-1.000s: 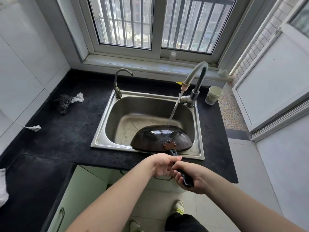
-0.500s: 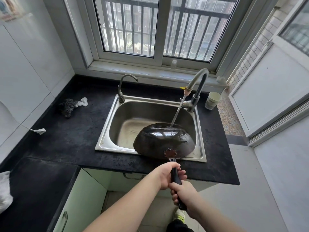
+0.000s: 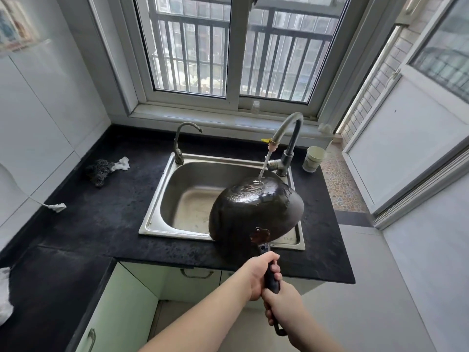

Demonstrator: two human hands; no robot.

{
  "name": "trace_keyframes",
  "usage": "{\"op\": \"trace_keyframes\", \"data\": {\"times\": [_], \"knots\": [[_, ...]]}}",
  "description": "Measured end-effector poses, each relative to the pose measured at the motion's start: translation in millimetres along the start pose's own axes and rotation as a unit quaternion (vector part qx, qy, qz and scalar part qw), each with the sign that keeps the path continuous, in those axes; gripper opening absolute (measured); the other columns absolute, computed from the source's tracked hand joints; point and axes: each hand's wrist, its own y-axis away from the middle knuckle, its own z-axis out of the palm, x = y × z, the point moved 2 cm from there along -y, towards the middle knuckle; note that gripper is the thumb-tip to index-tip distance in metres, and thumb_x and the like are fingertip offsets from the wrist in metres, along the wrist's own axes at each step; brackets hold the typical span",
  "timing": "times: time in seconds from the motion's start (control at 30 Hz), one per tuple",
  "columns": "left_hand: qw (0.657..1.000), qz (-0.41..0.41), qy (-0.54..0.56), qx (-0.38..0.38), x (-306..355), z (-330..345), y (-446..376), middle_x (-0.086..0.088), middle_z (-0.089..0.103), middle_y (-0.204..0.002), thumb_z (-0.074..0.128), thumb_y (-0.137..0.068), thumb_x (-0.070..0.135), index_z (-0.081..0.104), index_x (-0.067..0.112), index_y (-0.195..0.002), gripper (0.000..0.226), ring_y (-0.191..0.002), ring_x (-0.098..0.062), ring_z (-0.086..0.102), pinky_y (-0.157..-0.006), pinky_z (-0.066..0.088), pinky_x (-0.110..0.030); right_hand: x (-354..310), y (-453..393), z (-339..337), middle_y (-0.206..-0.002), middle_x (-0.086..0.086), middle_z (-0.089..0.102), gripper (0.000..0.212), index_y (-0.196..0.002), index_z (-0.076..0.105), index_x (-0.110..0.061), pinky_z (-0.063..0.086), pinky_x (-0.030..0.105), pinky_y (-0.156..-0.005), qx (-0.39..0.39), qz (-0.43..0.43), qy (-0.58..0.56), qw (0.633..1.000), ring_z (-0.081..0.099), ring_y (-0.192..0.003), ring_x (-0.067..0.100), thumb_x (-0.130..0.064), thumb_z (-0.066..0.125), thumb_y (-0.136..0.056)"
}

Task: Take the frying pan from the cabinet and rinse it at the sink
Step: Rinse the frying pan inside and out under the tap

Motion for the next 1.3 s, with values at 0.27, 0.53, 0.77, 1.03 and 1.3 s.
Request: {"op": "trace_keyframes", "data": {"times": [0.27, 0.53, 0.77, 1.03, 1.3], "knots": [[1.000, 0.024, -0.003, 0.013, -6.5, 30.2, 5.4, 0.003, 0.035, -0.055, 0.049, -0.093, 0.016, 0.040, 0.017, -0.067, 0.027, -0.047, -0.013, 0.035, -0.050, 0.034, -0.022, 4.7, 5.8, -27.7, -0.054, 0.008, 0.055, 0.009, -0.074, 0.052, -0.006, 0.040, 0.021, -0.039, -0.005, -0.016, -0.015, 1.000, 0.049, -0.037, 0.018, -0.005, 0.048, -0.082], [0.997, 0.036, -0.039, 0.049, -8.0, 54.1, 11.6, 0.002, 0.040, -0.054, 0.051, -0.093, 0.014, 0.044, 0.015, -0.069, 0.025, -0.049, -0.014, 0.036, -0.053, 0.035, -0.023, 14.7, 6.6, -46.8, -0.051, 0.004, 0.052, 0.008, -0.075, 0.055, -0.006, 0.042, 0.026, -0.045, -0.039, -0.012, -0.096, 0.995, 0.047, -0.040, 0.017, -0.006, 0.049, -0.081], [0.990, 0.047, -0.095, 0.088, -15.0, 64.2, 14.4, 0.001, 0.043, -0.051, 0.049, -0.098, 0.018, 0.043, 0.014, -0.070, 0.029, -0.050, -0.015, 0.039, -0.052, 0.040, -0.026, 24.3, 8.7, -54.7, -0.050, 0.003, 0.047, 0.010, -0.076, 0.050, -0.006, 0.032, 0.025, -0.041, -0.093, -0.001, -0.169, 0.981, 0.040, -0.038, 0.015, -0.004, 0.048, -0.085], [0.986, 0.064, -0.113, 0.107, -19.1, 72.3, 15.5, 0.000, 0.043, -0.053, 0.046, -0.098, 0.015, 0.041, 0.013, -0.069, 0.029, -0.051, -0.016, 0.040, -0.053, 0.040, -0.026, 32.6, 5.8, -62.1, -0.050, 0.000, 0.045, 0.009, -0.079, 0.049, -0.009, 0.030, 0.024, -0.041, -0.126, -0.015, -0.190, 0.974, 0.037, -0.040, 0.013, -0.005, 0.049, -0.087], [0.992, 0.062, -0.073, 0.082, -28.6, 77.9, 10.1, 0.001, 0.039, -0.054, 0.052, -0.095, 0.021, 0.039, 0.016, -0.067, 0.031, -0.049, -0.014, 0.038, -0.050, 0.037, -0.023, 38.0, 8.4, -74.1, -0.051, 0.003, 0.050, 0.012, -0.071, 0.050, -0.009, 0.033, 0.022, -0.041, -0.099, -0.027, -0.115, 0.988, 0.043, -0.039, 0.017, -0.008, 0.048, -0.083]]}}
